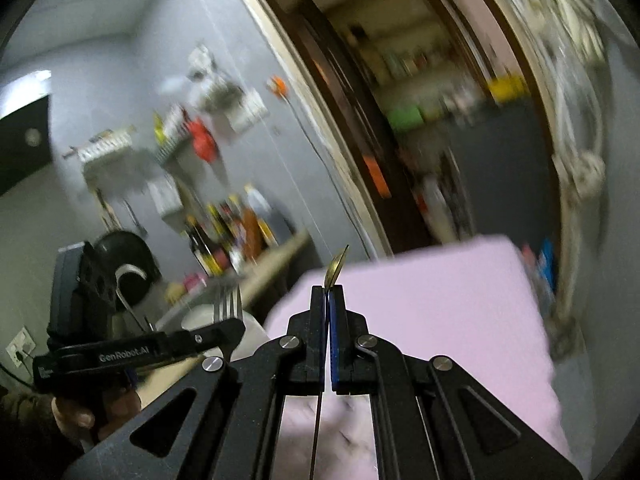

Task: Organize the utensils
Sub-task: 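Lift both utensils over the white caddy and open both tools to drop them in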

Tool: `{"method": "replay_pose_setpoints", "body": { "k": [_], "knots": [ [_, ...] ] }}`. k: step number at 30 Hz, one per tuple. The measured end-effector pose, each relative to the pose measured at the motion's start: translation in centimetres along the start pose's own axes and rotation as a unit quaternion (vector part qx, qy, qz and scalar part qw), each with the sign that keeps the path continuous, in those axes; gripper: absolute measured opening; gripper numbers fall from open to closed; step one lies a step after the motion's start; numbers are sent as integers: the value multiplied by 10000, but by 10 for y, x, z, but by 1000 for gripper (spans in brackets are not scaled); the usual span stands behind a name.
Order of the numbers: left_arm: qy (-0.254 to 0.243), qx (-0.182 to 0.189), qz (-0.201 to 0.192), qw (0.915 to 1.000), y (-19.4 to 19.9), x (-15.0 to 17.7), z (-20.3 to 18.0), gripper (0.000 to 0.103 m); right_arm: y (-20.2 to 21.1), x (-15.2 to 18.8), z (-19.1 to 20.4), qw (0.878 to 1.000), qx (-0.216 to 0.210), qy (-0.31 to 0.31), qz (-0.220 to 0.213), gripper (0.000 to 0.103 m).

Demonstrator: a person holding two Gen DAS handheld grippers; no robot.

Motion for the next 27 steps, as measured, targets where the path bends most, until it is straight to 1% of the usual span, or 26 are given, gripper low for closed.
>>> {"method": "replay_pose_setpoints", "body": {
  "k": [3,4,7,10,13,15,18,19,21,24,27],
  "knots": [
    [-51,-75,-549,9984,42,-47,23,4,-11,-26,43,9987,-200,66,-471,2],
    [-59,-100,-665,9977,50,-56,30,4,-18,-33,58,9977,-274,90,-614,2],
    [-73,-240,-1218,9922,80,-103,66,4,-37,-47,98,9947,-366,162,-949,2],
    [-7,-482,-1682,9846,98,-135,108,4,-58,-47,124,9922,-296,153,-1204,2],
    [75,-657,-1970,9782,102,-149,142,4,-80,-39,134,9906,-42,181,-1353,2],
    [67,-786,-2092,9747,96,-154,163,4,-95,-27,136,9907,130,257,-1327,2],
    [13,-876,-2136,9730,87,-146,178,4,-103,-17,133,9899,283,385,-1338,2],
    [-71,-939,-2135,9724,81,-143,181,4,-107,-11,132,9894,351,461,-1333,2],
    [-178,-971,-2137,9719,76,-137,183,4,-111,-3,131,9891,429,562,-1290,2],
    [-434,-1041,-2085,9715,63,-119,181,4,-114,6,127,9889,490,654,-1239,2],
    [-672,-1140,-2073,9693,60,-104,177,4,-115,14,126,9887,473,710,-1231,2]
  ]
}}
Point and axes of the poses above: each gripper's, at about its wrist camera, not at the fingertips, and y roughly against the way its jaws point, z to its left, x to its underside, the point moved 10 cm from there along -y, roughly the way its jaws point, and after that the axes turned 7 degrees about x, right-handed, at the moved point
